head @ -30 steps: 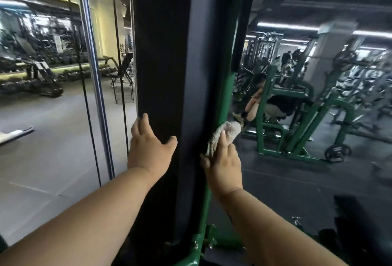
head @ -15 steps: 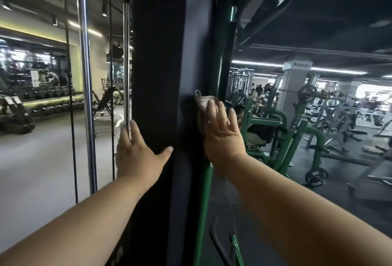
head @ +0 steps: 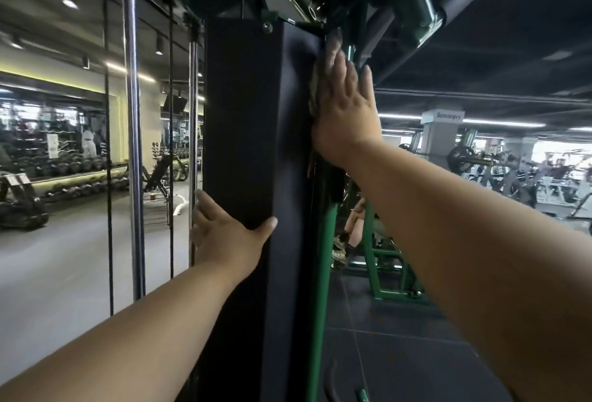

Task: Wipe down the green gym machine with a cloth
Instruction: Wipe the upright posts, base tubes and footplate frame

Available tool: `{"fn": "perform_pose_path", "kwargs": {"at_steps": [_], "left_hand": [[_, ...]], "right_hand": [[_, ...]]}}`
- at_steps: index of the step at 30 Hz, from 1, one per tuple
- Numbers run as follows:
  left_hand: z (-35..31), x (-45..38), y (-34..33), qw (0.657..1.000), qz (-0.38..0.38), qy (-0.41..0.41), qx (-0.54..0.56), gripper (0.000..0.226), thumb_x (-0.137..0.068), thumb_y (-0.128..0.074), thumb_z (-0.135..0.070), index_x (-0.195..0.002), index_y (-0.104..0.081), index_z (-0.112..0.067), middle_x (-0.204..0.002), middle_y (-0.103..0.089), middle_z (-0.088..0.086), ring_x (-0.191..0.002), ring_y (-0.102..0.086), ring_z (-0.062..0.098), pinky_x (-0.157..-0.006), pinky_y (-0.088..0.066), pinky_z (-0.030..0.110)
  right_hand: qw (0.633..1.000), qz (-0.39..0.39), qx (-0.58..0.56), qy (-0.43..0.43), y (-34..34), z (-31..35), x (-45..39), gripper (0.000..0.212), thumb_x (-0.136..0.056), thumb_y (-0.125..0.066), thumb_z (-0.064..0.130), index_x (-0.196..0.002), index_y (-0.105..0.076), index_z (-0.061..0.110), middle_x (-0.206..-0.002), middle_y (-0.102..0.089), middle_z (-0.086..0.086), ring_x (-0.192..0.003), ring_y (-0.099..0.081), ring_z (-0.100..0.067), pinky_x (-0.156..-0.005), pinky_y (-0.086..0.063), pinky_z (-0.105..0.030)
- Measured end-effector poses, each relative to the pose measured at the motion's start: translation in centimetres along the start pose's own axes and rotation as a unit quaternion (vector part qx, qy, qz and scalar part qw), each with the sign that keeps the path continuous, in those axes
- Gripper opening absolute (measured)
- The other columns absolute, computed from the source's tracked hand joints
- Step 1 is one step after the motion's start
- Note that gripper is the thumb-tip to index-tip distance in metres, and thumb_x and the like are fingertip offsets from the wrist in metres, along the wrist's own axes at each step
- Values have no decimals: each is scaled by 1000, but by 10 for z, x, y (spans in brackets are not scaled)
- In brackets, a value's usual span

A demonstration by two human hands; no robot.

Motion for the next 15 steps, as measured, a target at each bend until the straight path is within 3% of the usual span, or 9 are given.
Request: {"fn": "perform_pose_path", "kwargs": {"at_steps": [5, 9, 15], "left_hand": [[-1, -6, 0, 999, 19, 1, -42, 148, -77, -67, -83, -158, 32, -9, -171, 4, 17, -154, -19, 42, -122, -36, 52], [-1, -10, 1, 997, 31, 9, -66, 150, -75, -63, -87, -156, 35, -9, -168, 3, 16, -151, -23, 40, -119, -40, 49], [-2, -8, 1, 997, 30, 18, -68, 150, -75, -66, -85, -156, 37, -13, -168, 0, 13, -149, -25, 37, -115, -43, 49]], "right_hand": [[1000, 2, 19, 2, 10, -14, -28, 85, -94, -39, 35, -167, -4, 8, -171, -2, -25, -159, -5, -40, -128, 9, -56], [999, -6, -31, -15, 9, -19, -42, 89, -90, -46, 38, -167, -11, 10, -172, -5, -23, -159, -11, -39, -130, 1, -54], [996, -20, -83, 29, -18, 5, 23, 77, -99, -35, 29, -166, -5, 7, -172, -5, -22, -160, -6, -37, -128, 9, -56]]}}
Point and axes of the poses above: each hand's wrist, its own x-axis away from the middle knuckle, its own y-axis out of the back of the hand, z = x × y, the point moved 2 cm from there along -x, towards the middle knuckle
